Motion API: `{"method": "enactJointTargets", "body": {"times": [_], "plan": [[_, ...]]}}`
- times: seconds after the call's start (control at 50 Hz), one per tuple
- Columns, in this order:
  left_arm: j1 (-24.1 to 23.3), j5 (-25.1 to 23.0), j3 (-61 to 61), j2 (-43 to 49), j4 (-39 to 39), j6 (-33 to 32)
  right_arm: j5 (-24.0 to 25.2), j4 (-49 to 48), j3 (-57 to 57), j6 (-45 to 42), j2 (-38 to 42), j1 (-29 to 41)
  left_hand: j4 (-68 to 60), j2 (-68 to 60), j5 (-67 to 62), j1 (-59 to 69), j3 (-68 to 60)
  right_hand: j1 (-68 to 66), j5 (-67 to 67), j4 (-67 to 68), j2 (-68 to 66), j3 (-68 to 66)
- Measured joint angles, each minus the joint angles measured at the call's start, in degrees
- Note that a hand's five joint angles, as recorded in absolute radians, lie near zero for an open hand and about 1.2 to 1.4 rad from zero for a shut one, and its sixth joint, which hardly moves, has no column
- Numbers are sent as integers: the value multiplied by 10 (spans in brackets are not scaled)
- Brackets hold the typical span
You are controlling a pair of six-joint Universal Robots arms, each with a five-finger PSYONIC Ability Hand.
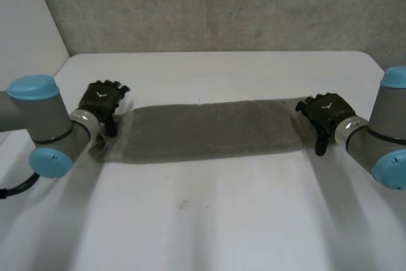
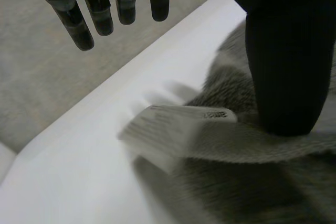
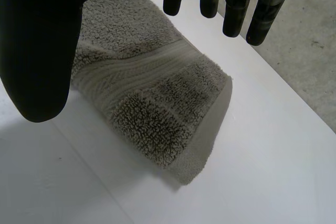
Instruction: Fold the towel.
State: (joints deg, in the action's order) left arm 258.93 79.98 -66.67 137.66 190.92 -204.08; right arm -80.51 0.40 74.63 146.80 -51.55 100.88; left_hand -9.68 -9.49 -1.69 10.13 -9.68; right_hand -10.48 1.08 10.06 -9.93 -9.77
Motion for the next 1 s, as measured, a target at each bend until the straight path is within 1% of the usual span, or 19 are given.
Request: {"method": "enactJointTargets", "body": {"times": [0.02,0.1,0.26,0.34,0.38,0.4,0.42,0.44,0.48,0.54,0.58,0.62,0.66,0.72,0.8,1.0], "plan": [[11,3,19,13,-1,0,0,-2,0,0,1,-2,0,0,0,0,0,0,0,0,0,0],[26,9,42,24,-8,0,0,-3,-4,0,2,-3,0,0,0,0,0,0,0,0,0,0],[38,14,46,8,-22,1,1,-24,-6,2,4,-6,0,0,0,0,0,0,0,0,0,0],[37,13,37,-5,-29,2,10,-44,-4,8,6,-11,0,0,0,0,0,-21,2,5,-8,-11],[34,11,24,-17,-38,4,23,-53,-3,13,8,-18,0,0,0,0,0,-67,36,47,-51,-50],[34,11,24,-17,-38,4,23,-53,-3,13,8,-18,0,0,0,0,0,-67,36,47,-51,-50],[32,10,9,-30,-46,5,38,-57,-3,18,10,-25,0,0,0,0,0,-81,47,59,-61,-62],[32,10,9,-30,-46,5,38,-57,-3,18,10,-25,0,0,0,0,0,-81,47,59,-61,-62],[28,8,-18,-51,-54,7,60,-58,-5,22,14,-37,1,0,0,0,1,-120,80,92,-95,-96],[23,7,-41,-69,-57,8,77,-57,-8,22,20,-45,0,0,0,0,1,-150,106,118,-121,-124],[16,6,-74,-97,-58,9,94,-55,-13,21,28,-54,1,0,0,0,1,-180,134,147,-147,-150],[10,6,-96,-115,-57,10,100,-54,-16,20,34,-58,0,0,0,0,1,-184,139,151,-151,-154],[10,6,-96,-115,-57,10,100,-54,-16,20,34,-58,0,0,0,0,1,-184,139,151,-151,-154],[-3,6,-137,-151,-54,10,105,-52,-25,17,47,-64,1,1,0,0,1,-193,147,159,-159,-162],[-8,6,-153,-163,-53,10,104,-47,-32,15,56,-69,1,1,0,0,1,-190,147,158,-158,-161],[-10,7,-157,-167,-53,11,100,-33,-37,14,67,-73,1,1,0,0,1,-198,151,163,-164,-166]]}}
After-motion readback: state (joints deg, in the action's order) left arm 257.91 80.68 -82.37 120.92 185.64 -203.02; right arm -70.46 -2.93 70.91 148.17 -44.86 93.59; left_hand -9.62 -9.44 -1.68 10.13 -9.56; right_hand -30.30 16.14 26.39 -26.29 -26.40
